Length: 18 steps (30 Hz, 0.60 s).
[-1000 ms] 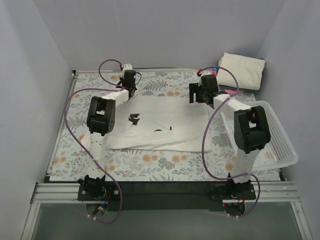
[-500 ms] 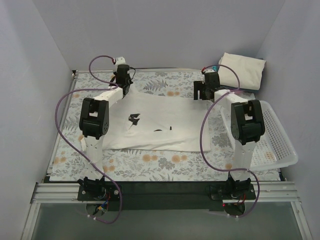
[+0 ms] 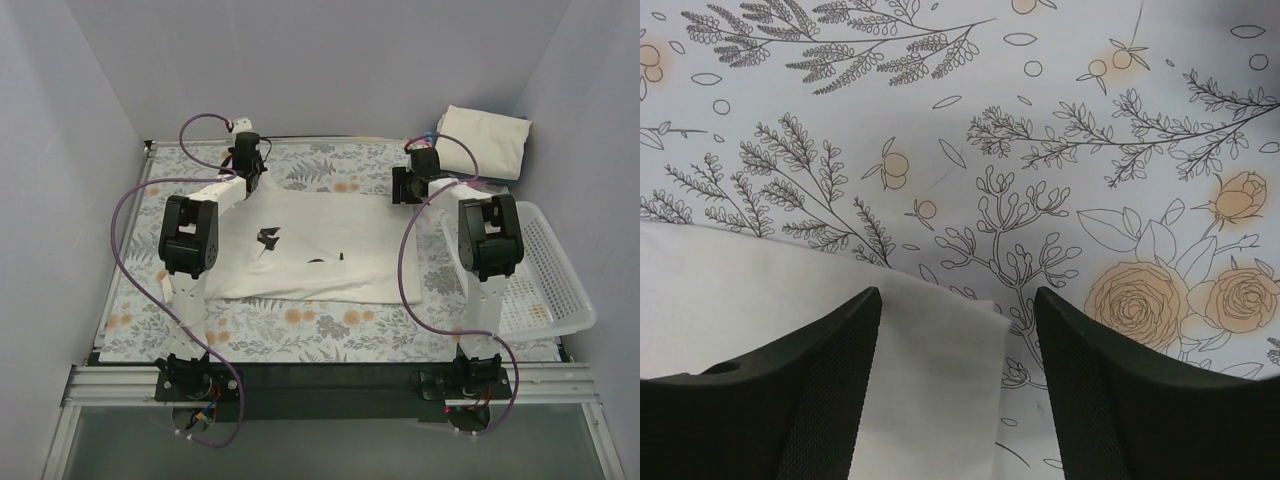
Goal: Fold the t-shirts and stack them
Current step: Fold the tshirt
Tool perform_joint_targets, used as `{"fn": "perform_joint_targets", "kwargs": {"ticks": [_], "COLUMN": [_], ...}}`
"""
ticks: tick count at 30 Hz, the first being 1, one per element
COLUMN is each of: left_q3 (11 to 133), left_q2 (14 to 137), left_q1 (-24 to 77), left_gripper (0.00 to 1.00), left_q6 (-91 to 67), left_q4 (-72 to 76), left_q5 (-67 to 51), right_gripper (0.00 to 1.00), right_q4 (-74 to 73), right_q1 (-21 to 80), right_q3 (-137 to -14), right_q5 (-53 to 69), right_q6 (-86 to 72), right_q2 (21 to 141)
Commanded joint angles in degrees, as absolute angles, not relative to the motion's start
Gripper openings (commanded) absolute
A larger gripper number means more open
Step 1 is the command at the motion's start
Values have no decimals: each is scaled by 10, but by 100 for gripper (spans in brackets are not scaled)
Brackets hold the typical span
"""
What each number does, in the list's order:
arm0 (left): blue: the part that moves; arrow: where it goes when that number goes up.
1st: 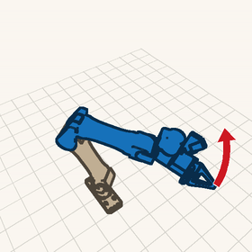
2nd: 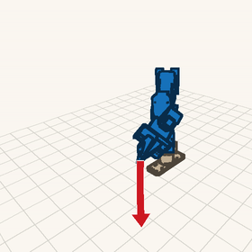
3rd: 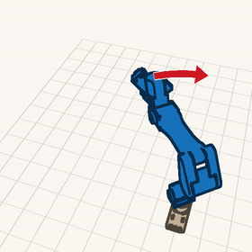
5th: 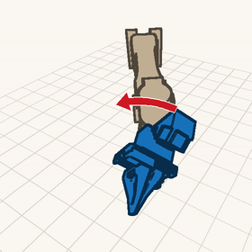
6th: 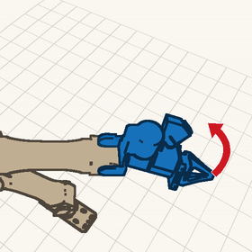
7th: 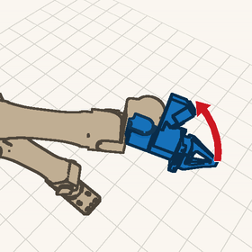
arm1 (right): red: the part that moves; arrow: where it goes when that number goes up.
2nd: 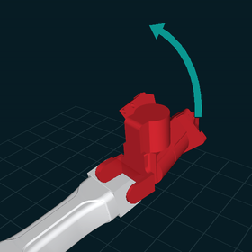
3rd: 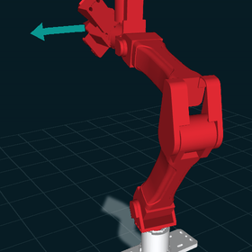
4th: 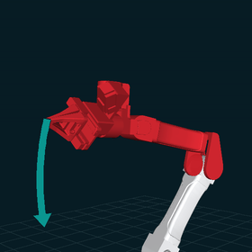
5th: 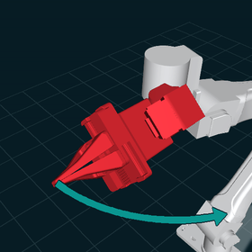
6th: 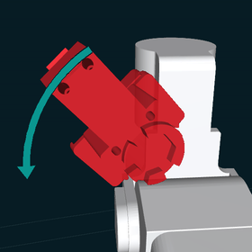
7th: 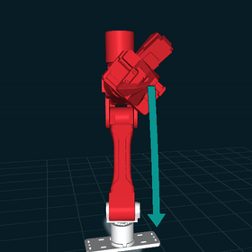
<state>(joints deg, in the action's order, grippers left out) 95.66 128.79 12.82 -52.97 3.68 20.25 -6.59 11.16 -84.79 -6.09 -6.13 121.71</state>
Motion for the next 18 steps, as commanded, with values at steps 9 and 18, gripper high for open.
{"fn": "perform_joint_targets", "kwargs": {"ticks": [9, 18], "left_q3": [945, 908], "left_q2": [1237, 1203], "left_q1": [126, 126], "left_gripper": [0, 0], "left_q6": [-534, -550], "left_q4": [40, 65], "left_q5": [207, 225], "right_gripper": [20, 1], "right_q4": [-82, -80], "right_q1": [103, 103], "right_q3": [-875, -865], "right_q5": [-47, -23], "right_q6": [-72, -69], "right_q2": [1227, 1199]}}
